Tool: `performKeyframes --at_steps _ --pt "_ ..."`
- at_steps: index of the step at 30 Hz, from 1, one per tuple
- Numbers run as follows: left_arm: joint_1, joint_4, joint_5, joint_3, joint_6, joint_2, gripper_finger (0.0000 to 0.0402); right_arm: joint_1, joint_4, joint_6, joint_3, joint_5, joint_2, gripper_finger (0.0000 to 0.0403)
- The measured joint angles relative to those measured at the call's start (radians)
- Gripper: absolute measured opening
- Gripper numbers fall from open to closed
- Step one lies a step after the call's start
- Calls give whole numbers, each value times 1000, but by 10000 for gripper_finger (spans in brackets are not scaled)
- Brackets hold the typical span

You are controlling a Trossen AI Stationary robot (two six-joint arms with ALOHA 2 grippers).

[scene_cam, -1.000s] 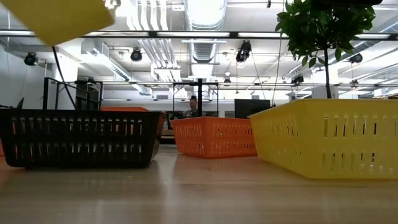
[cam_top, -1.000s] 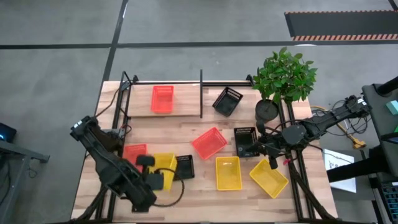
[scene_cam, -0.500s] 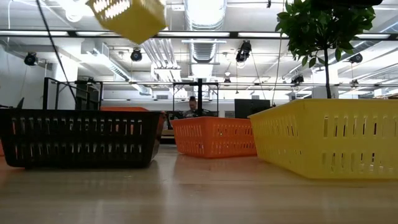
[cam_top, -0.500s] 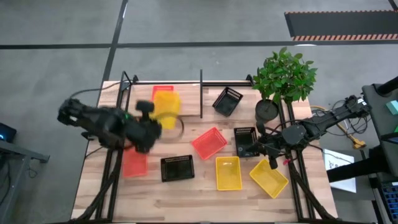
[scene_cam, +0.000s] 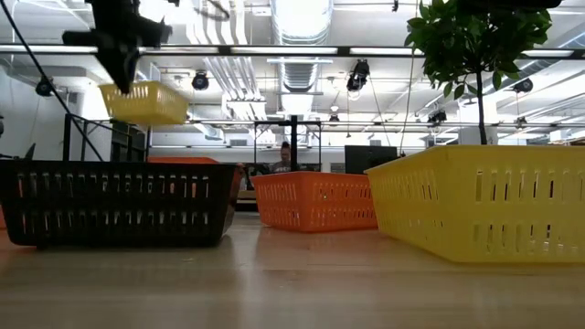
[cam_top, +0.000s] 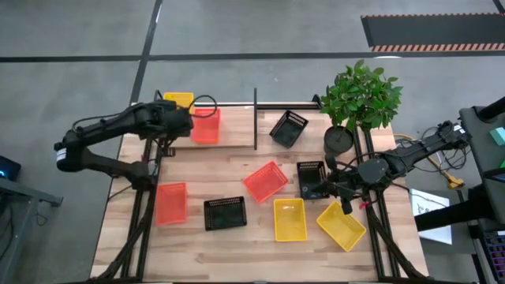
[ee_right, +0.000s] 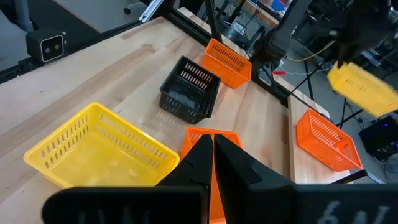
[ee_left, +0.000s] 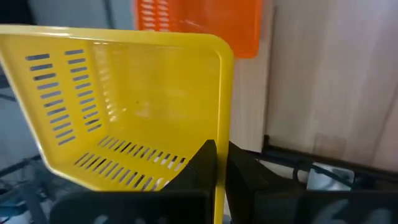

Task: Stack baskets on shelf by color
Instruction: Put the left yellow bin on the shelf

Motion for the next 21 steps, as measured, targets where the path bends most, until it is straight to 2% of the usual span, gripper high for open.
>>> performKeyframes --at_steps 8,21 --pt "136 84 56 -102 105 54 0 0 0 2 0 0 0 9" --pt "214 138 56 -161 141 99 0 0 0 3 0 0 0 9"
